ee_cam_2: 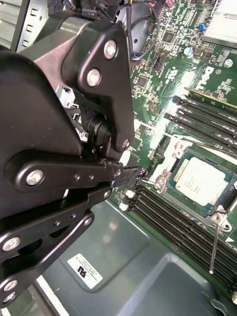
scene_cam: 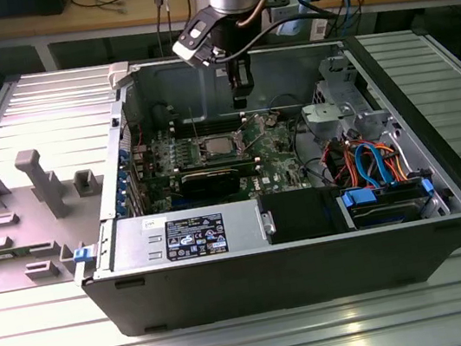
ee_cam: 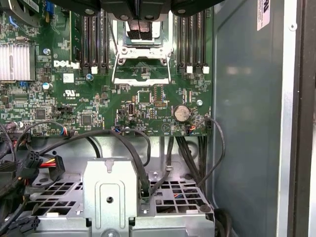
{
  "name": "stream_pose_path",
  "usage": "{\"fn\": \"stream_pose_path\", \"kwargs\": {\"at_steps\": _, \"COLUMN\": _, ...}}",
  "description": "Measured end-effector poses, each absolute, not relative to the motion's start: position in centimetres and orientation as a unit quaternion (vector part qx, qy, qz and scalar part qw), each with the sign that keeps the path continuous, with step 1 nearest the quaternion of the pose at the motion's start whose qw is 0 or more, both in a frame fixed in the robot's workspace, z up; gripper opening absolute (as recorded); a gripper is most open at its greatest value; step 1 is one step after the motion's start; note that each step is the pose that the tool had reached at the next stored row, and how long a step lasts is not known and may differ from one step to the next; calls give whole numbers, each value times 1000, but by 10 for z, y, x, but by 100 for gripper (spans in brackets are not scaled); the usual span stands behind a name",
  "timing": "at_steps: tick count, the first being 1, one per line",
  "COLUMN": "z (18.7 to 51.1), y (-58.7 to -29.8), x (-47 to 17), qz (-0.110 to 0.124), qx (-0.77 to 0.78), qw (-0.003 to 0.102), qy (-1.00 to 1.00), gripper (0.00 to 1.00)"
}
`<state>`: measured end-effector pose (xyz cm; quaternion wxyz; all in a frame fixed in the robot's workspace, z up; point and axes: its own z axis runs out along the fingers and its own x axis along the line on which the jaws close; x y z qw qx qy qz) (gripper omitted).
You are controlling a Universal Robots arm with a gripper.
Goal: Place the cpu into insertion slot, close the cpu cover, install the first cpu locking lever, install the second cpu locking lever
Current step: 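Close the cpu cover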
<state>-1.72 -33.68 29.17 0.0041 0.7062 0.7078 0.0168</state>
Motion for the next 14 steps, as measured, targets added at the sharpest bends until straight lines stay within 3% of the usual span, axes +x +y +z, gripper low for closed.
{"fn": "stream_pose_path", "kwargs": {"at_steps": 14, "z": 289, "y": -337, "x": -16, "qz": 17, "qx": 706, "qw": 4, "qy": 708, "gripper": 11}}
